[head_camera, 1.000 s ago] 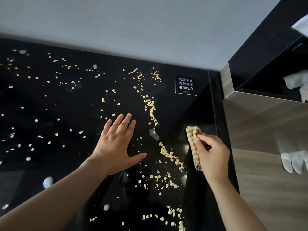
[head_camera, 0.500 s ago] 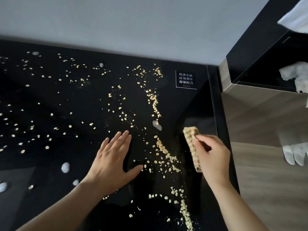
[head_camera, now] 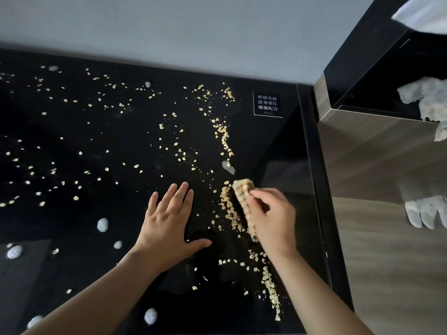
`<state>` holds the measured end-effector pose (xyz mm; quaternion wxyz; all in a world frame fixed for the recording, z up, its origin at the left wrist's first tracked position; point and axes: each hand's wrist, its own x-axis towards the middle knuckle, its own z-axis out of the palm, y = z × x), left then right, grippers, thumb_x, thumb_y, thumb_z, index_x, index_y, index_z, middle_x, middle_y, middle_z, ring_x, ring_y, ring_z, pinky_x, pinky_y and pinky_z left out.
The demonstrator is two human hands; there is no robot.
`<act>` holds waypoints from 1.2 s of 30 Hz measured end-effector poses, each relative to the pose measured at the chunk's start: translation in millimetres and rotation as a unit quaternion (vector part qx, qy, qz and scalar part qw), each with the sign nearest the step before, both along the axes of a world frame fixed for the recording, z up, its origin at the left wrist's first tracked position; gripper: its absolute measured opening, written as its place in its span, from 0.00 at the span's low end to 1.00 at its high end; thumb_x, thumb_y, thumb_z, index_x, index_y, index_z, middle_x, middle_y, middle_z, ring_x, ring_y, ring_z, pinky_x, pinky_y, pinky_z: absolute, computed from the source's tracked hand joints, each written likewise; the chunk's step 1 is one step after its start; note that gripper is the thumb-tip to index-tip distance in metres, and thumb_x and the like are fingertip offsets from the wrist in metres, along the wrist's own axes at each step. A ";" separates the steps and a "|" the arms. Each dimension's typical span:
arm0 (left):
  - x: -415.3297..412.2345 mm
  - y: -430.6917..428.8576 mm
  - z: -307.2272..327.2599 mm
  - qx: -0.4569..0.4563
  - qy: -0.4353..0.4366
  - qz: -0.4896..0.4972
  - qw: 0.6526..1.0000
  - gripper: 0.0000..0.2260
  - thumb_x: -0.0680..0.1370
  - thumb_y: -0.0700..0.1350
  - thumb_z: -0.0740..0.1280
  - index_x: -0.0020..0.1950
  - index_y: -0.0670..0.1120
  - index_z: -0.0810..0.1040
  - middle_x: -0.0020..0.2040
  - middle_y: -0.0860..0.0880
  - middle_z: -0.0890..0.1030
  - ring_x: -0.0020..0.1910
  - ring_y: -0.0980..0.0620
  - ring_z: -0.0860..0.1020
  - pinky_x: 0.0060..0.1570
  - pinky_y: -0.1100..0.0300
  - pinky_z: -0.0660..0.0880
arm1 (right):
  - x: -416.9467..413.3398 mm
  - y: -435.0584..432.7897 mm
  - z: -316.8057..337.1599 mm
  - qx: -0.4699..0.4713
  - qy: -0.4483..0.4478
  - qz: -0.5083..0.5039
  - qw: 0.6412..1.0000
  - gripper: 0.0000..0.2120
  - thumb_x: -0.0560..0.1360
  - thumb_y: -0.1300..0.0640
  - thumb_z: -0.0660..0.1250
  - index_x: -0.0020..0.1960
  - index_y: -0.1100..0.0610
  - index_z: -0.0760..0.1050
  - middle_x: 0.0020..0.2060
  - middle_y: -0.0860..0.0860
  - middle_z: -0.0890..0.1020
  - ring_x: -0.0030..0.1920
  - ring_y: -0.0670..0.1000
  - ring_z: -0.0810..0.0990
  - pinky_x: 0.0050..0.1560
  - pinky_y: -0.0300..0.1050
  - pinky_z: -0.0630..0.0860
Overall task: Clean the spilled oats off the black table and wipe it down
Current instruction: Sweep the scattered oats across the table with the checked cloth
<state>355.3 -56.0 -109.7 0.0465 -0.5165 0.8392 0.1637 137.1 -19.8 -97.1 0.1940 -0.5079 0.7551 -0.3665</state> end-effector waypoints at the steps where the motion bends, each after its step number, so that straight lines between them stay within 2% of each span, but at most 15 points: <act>1: 0.1 0.2 0.1 0.001 0.000 0.002 1.000 0.52 0.64 0.78 0.50 0.78 0.46 0.52 0.79 0.50 0.47 0.77 0.50 0.44 0.74 0.47 0.40 | -8.5 2.7 4.7 -0.004 0.000 -0.017 1.000 0.10 0.73 0.63 0.71 0.54 0.58 0.82 0.49 0.47 0.81 0.47 0.38 0.78 0.49 0.28 0.75; 4: -2.7 0.8 -0.3 0.004 0.000 0.011 1.000 0.53 0.62 0.79 0.46 0.78 0.46 0.48 0.79 0.50 0.43 0.77 0.50 0.40 0.73 0.49 0.36 | -37.0 16.3 13.6 -0.010 0.016 -0.064 0.998 0.09 0.72 0.64 0.72 0.53 0.60 0.82 0.48 0.49 0.82 0.45 0.39 0.78 0.46 0.24 0.72; 7: -6.2 -0.6 -0.5 0.006 -0.008 0.016 1.000 0.55 0.60 0.79 0.43 0.78 0.46 0.46 0.78 0.49 0.41 0.76 0.49 0.38 0.72 0.49 0.35 | -52.2 32.5 8.6 0.022 0.033 -0.095 0.995 0.09 0.72 0.65 0.71 0.53 0.61 0.82 0.49 0.53 0.82 0.45 0.41 0.78 0.45 0.21 0.69; 10: -7.8 -0.1 -0.3 0.004 -0.019 0.015 1.000 0.55 0.60 0.79 0.42 0.78 0.46 0.46 0.78 0.49 0.41 0.76 0.49 0.38 0.72 0.49 0.35 | -43.7 45.5 -4.9 0.034 0.038 -0.110 0.993 0.10 0.72 0.66 0.72 0.53 0.61 0.82 0.49 0.54 0.83 0.48 0.48 0.81 0.49 0.27 0.71; 12: -8.5 1.7 0.7 0.004 -0.020 0.018 1.000 0.55 0.61 0.80 0.44 0.78 0.45 0.48 0.78 0.49 0.42 0.76 0.50 0.39 0.72 0.47 0.36 | -28.0 46.1 -10.3 0.025 0.038 -0.087 0.995 0.10 0.71 0.66 0.72 0.52 0.61 0.82 0.49 0.54 0.83 0.48 0.48 0.81 0.52 0.37 0.76; 13: -9.0 2.5 2.6 0.005 -0.023 0.020 1.000 0.55 0.62 0.80 0.46 0.78 0.45 0.47 0.78 0.49 0.42 0.76 0.50 0.39 0.73 0.47 0.36 | -19.2 44.4 -10.9 0.022 0.034 -0.058 0.998 0.10 0.71 0.65 0.72 0.52 0.60 0.82 0.49 0.53 0.83 0.47 0.46 0.81 0.53 0.39 0.77; 15: -10.5 3.5 7.9 0.013 -0.037 0.024 0.999 0.53 0.64 0.78 0.51 0.78 0.46 0.44 0.78 0.50 0.39 0.76 0.51 0.38 0.73 0.45 0.36 | -4.3 41.4 -8.1 0.020 0.015 0.014 1.000 0.09 0.72 0.64 0.72 0.52 0.59 0.83 0.49 0.49 0.82 0.46 0.40 0.79 0.53 0.34 0.76; 17: -13.8 5.0 15.0 0.021 -0.052 0.031 0.998 0.51 0.66 0.75 0.55 0.78 0.46 0.43 0.78 0.50 0.38 0.76 0.51 0.37 0.74 0.45 0.35 | -0.7 40.4 -1.0 0.009 0.005 0.043 0.999 0.08 0.72 0.63 0.72 0.51 0.58 0.83 0.47 0.47 0.82 0.45 0.35 0.77 0.51 0.27 0.73; 21: -20.8 24.3 26.3 0.004 0.015 0.057 0.998 0.46 0.71 0.72 0.57 0.78 0.45 0.48 0.79 0.50 0.43 0.77 0.53 0.40 0.74 0.49 0.36 | -27.0 59.1 12.7 -0.009 -0.006 0.002 1.000 0.09 0.72 0.64 0.72 0.52 0.58 0.83 0.46 0.47 0.82 0.45 0.38 0.79 0.49 0.25 0.72; 25: -22.0 71.3 28.9 -0.015 0.048 0.041 0.998 0.46 0.69 0.73 0.48 0.78 0.45 0.53 0.78 0.51 0.49 0.77 0.54 0.44 0.74 0.52 0.37 | -48.7 99.2 14.3 0.019 -0.001 -0.029 0.999 0.08 0.71 0.64 0.73 0.51 0.59 0.83 0.46 0.48 0.82 0.44 0.37 0.78 0.46 0.21 0.69; 30: -14.0 116.5 23.6 -0.014 0.014 0.041 0.999 0.41 0.71 0.70 0.52 0.74 0.42 0.64 0.75 0.46 0.64 0.74 0.49 0.60 0.72 0.52 0.45 | -49.3 133.5 3.7 0.022 -0.020 -0.088 0.996 0.08 0.71 0.66 0.72 0.50 0.61 0.83 0.44 0.50 0.82 0.42 0.39 0.79 0.44 0.19 0.67; 36: -2.8 129.5 17.7 -0.002 -0.043 0.044 0.998 0.43 0.69 0.70 0.53 0.74 0.42 0.65 0.74 0.46 0.65 0.74 0.48 0.61 0.71 0.49 0.47 | -27.2 128.5 -9.2 0.001 -0.005 -0.077 0.997 0.08 0.70 0.68 0.72 0.50 0.63 0.83 0.46 0.53 0.83 0.44 0.46 0.80 0.48 0.18 0.66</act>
